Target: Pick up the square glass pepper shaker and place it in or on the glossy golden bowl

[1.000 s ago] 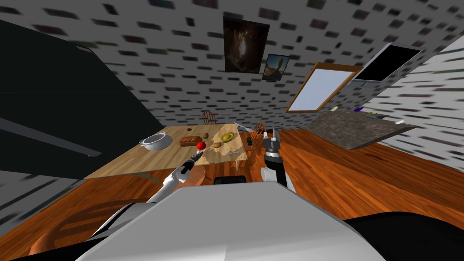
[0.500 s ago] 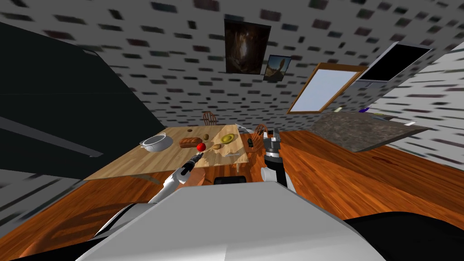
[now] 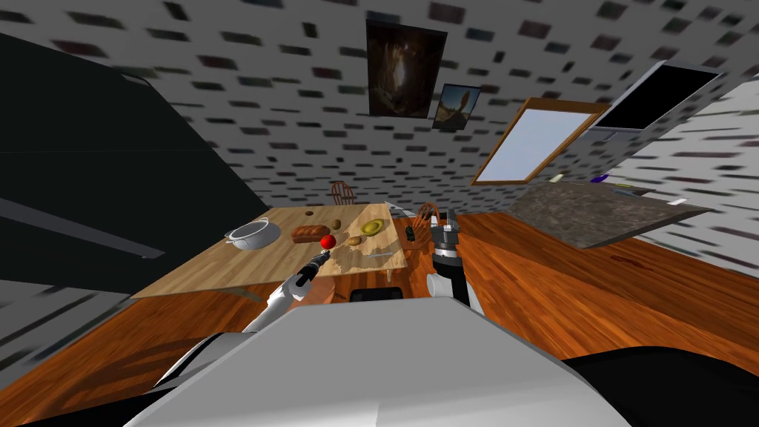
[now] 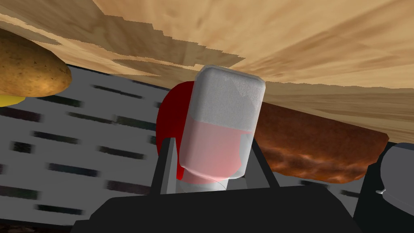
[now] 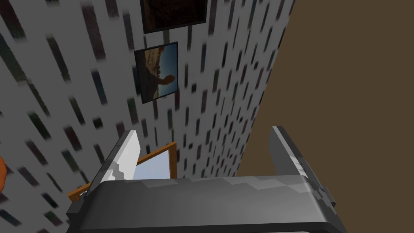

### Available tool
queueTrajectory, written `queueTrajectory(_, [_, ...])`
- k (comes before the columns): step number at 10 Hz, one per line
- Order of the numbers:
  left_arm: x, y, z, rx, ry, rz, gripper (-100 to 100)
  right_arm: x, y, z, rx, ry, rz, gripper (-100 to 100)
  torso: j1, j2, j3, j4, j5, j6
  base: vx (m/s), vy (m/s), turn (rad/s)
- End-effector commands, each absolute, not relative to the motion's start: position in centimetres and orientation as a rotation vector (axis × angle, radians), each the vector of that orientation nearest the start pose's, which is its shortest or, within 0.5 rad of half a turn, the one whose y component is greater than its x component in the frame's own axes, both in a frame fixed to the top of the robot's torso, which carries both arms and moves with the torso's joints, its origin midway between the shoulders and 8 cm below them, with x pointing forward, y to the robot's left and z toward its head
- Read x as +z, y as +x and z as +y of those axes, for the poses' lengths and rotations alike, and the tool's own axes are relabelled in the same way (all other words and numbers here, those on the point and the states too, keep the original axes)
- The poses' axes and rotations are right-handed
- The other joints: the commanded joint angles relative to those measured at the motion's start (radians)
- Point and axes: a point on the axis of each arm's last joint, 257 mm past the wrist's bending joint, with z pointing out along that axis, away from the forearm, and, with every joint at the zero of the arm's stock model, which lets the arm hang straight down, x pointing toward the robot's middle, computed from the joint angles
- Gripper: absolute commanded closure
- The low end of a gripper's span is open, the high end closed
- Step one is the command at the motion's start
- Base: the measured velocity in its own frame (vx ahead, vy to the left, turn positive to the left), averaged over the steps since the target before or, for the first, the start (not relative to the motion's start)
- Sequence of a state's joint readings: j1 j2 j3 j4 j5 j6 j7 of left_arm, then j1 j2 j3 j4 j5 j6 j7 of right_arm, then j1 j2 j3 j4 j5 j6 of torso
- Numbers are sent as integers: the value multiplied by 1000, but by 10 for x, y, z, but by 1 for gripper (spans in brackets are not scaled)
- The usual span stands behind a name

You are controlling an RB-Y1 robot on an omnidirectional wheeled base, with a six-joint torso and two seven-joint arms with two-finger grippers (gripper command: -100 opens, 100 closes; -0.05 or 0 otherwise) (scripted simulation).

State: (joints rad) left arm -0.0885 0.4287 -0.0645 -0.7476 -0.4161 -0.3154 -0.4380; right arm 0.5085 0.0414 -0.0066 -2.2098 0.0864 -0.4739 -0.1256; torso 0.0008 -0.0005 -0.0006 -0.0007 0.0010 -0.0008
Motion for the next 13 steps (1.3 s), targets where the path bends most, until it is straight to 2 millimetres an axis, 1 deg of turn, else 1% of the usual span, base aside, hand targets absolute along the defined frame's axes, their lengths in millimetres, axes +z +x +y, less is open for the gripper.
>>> queueTrajectory(1, [-468,452,410,-180,-341,2027,100,-16,361,-281,1329,770,663,0,0,0,0,0,0,0,0,0,0])
queueTrajectory(2, [-468,452,410,-179,-341,2027,0,-16,361,-281,1329,770,663,0,0,0,0,0,0,0,0,0,0])
queueTrajectory(3, [-464,456,416,-176,-353,2026,100,-16,361,-281,1329,770,663,0,0,0,0,0,0,0,-101,-4,-81])
queueTrajectory(4, [-461,459,419,-173,-358,2025,100,-16,361,-281,1329,770,663,0,0,5,3,1,0,0,-177,-12,-91])
queueTrajectory(5, [-462,459,417,-175,-350,2023,100,-16,361,-281,1330,770,663,0,0,11,6,1,0,-1,-79,-6,-12])
queueTrajectory(6, [-462,459,417,-175,-354,2024,0,-16,361,-281,1329,770,663,0,0,8,4,1,0,-1,-13,-1,5])
queueTrajectory(7, [-465,458,411,-202,-358,2031,100,-16,361,-281,1329,770,663,0,0,4,2,1,0,-1,-64,-28,110])
queueTrajectory(9, [-466,459,406,-229,-362,2036,100,-16,361,-281,1329,770,663,0,-3,7,3,0,1,-2,-105,-71,95])
queueTrajectory(13, [-468,461,391,-300,-374,2051,100,-16,361,-281,1330,770,663,0,-3,10,4,-2,4,-2,-116,-65,78])
